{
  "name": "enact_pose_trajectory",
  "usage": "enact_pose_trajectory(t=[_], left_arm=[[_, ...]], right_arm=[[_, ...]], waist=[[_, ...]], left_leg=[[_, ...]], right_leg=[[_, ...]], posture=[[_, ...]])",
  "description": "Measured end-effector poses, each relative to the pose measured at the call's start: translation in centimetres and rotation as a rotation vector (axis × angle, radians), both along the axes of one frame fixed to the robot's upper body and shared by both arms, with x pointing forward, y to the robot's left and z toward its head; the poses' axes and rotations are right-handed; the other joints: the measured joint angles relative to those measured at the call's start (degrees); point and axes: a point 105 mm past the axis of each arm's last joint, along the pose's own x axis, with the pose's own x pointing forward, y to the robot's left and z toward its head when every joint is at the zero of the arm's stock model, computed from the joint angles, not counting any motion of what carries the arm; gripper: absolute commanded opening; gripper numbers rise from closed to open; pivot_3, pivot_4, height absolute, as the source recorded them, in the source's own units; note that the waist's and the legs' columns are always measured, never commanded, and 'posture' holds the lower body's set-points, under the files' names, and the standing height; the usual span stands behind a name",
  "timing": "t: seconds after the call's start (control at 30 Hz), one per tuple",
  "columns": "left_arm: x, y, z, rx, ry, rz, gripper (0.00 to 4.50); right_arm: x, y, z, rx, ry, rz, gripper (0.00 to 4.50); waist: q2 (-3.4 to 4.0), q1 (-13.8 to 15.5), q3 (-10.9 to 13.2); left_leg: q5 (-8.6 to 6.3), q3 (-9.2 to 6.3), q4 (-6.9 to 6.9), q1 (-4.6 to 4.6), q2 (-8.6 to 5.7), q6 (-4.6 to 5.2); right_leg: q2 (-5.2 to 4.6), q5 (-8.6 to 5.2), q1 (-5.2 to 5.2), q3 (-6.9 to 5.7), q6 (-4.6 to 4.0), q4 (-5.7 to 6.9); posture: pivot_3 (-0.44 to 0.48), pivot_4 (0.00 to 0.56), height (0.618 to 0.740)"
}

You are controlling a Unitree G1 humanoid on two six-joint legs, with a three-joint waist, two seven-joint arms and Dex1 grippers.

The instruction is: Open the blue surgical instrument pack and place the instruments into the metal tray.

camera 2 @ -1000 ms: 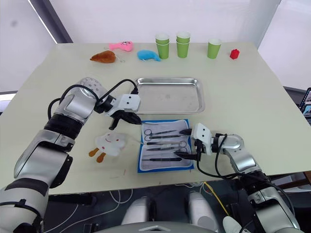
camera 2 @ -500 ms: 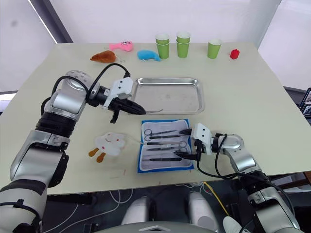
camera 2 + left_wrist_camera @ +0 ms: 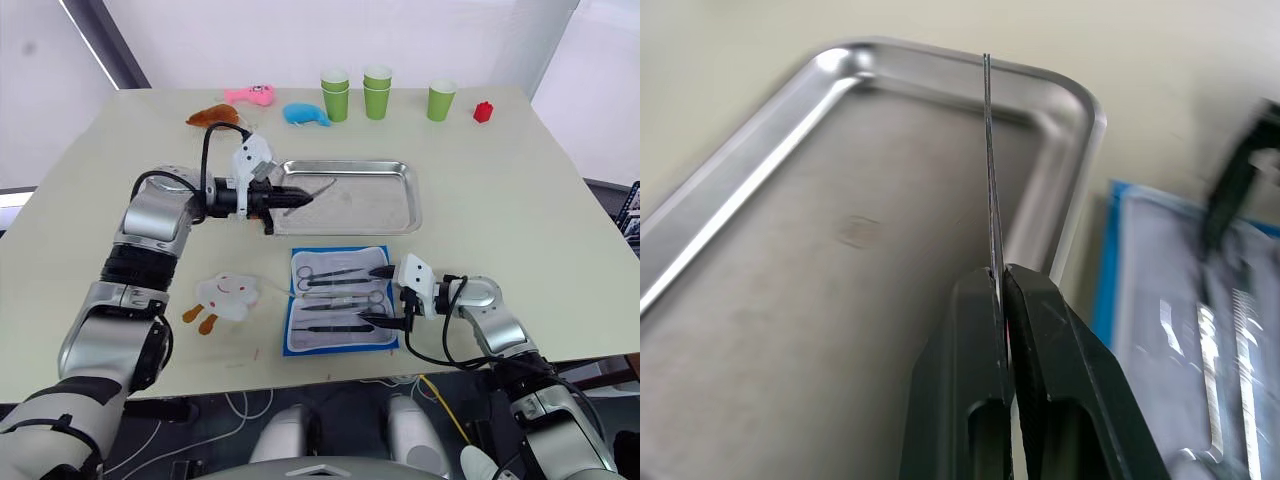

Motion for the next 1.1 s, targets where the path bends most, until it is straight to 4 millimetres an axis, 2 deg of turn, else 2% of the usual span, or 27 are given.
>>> enact_pose_trajectory(t=[0.23, 0.37, 0.67, 0.83, 1.1], left_arm=[[1.7, -0.3, -0.4, -0.068, -0.036, 0.192, 0.07], [3.4, 1.1, -2.1, -0.037, -0.040, 0.401, 0.07], [4.3, 1.7, -3.8, -0.003, -0.012, 0.562, 0.07], [4.6, 2.5, -4.5, -0.061, 0.043, 0.697, 0.07], [4.7, 3.2, -5.7, -0.046, 0.128, 0.784, 0.07]], right_arm=[[0.0, 0.0, 0.0, 0.000, 0.000, 0.001, 4.50], [0.0, 0.0, 0.0, -0.001, 0.000, 0.001, 4.50], [0.1, 0.2, 0.0, -0.002, 0.002, 0.006, 4.50], [0.1, 0.2, 0.0, -0.001, 0.003, 0.006, 4.50], [0.2, 0.3, -0.1, 0.004, 0.003, 0.005, 4.50]], waist=[[-0.01, 0.03, 0.00], [-0.02, 0.07, -0.01], [-0.03, -0.02, 0.00], [-0.03, -0.03, -0.01], [-0.04, -0.04, -0.01]], left_leg=[[0.00, 0.00, 0.00, 0.00, -0.01, 0.00], [0.00, -0.03, 0.00, 0.01, -0.02, 0.00], [0.00, -0.08, 0.00, 0.05, -0.05, -0.01], [0.00, -0.14, 0.00, 0.05, -0.05, -0.01], [0.00, -0.22, 0.00, 0.07, -0.08, -0.02]], right_leg=[[0.03, 0.10, 0.01, -0.02, 0.12, 0.01], [0.05, 0.14, 0.02, -0.03, 0.08, 0.01], [0.11, 0.18, 0.02, -0.01, 0.04, 0.02], [0.15, 0.18, 0.02, -0.02, 0.05, 0.03], [0.19, 0.19, 0.03, -0.02, 0.05, 0.03]], posture=[[0.000, 0.150, 0.739], [0.000, 0.150, 0.739], [0.000, 0.150, 0.739], [0.000, 0.150, 0.739], [0.000, 0.150, 0.739]])
